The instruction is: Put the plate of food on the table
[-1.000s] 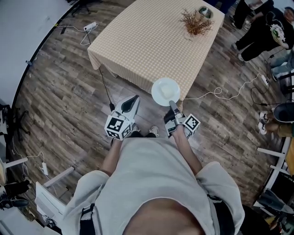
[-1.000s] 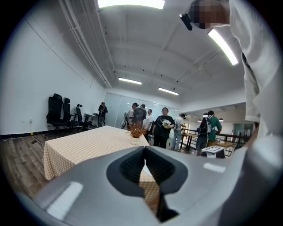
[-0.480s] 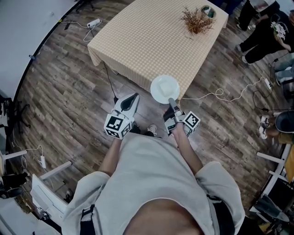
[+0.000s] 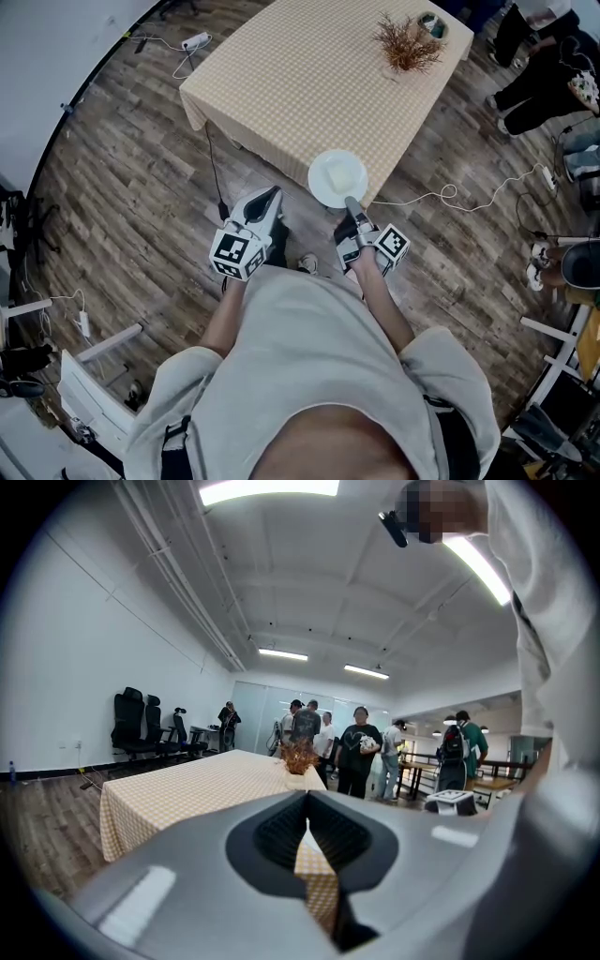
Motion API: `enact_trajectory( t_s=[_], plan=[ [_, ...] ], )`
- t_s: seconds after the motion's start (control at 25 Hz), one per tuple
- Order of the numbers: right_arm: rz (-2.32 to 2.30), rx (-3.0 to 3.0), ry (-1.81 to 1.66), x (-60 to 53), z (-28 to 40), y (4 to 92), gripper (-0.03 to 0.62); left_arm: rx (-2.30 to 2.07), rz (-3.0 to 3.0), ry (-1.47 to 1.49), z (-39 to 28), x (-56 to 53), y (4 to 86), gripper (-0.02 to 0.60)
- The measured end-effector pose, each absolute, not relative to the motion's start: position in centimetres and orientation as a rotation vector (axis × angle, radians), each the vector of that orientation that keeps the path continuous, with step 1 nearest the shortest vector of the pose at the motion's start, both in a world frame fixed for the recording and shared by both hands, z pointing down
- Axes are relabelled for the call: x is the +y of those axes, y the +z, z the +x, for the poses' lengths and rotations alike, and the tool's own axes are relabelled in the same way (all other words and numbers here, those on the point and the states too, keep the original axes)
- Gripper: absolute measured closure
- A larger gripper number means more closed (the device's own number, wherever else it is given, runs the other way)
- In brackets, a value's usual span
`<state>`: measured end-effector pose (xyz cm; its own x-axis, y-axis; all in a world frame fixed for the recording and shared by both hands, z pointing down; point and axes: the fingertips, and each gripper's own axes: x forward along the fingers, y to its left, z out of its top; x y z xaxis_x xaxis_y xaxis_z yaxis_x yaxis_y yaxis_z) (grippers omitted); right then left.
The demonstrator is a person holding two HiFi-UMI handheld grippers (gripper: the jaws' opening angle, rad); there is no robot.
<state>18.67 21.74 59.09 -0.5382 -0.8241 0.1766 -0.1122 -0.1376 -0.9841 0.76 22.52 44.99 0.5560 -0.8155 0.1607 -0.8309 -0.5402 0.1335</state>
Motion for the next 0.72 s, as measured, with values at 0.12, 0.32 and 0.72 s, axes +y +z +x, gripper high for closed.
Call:
enact_trajectory(
  t_s=[0.12, 0.32, 0.72],
  plan=[
    [-1.051, 1.605, -1.722, 20.2, 18.3, 59.1, 0.580, -1.380, 2.597, 0.109, 0.7, 21.0, 45.2, 0.571],
    [-1.062, 1.590, -1.715, 17.2, 17.6, 59.3, 0.580, -1.354, 2.610, 0.106, 0.1, 17.7, 45.4, 0.572],
    [-1.114, 1.543, -1.717, 9.4, 15.1, 60.0, 0.580, -1.296, 2.625, 0.110, -2.8, 8.3, 45.9, 0.571]
  ],
)
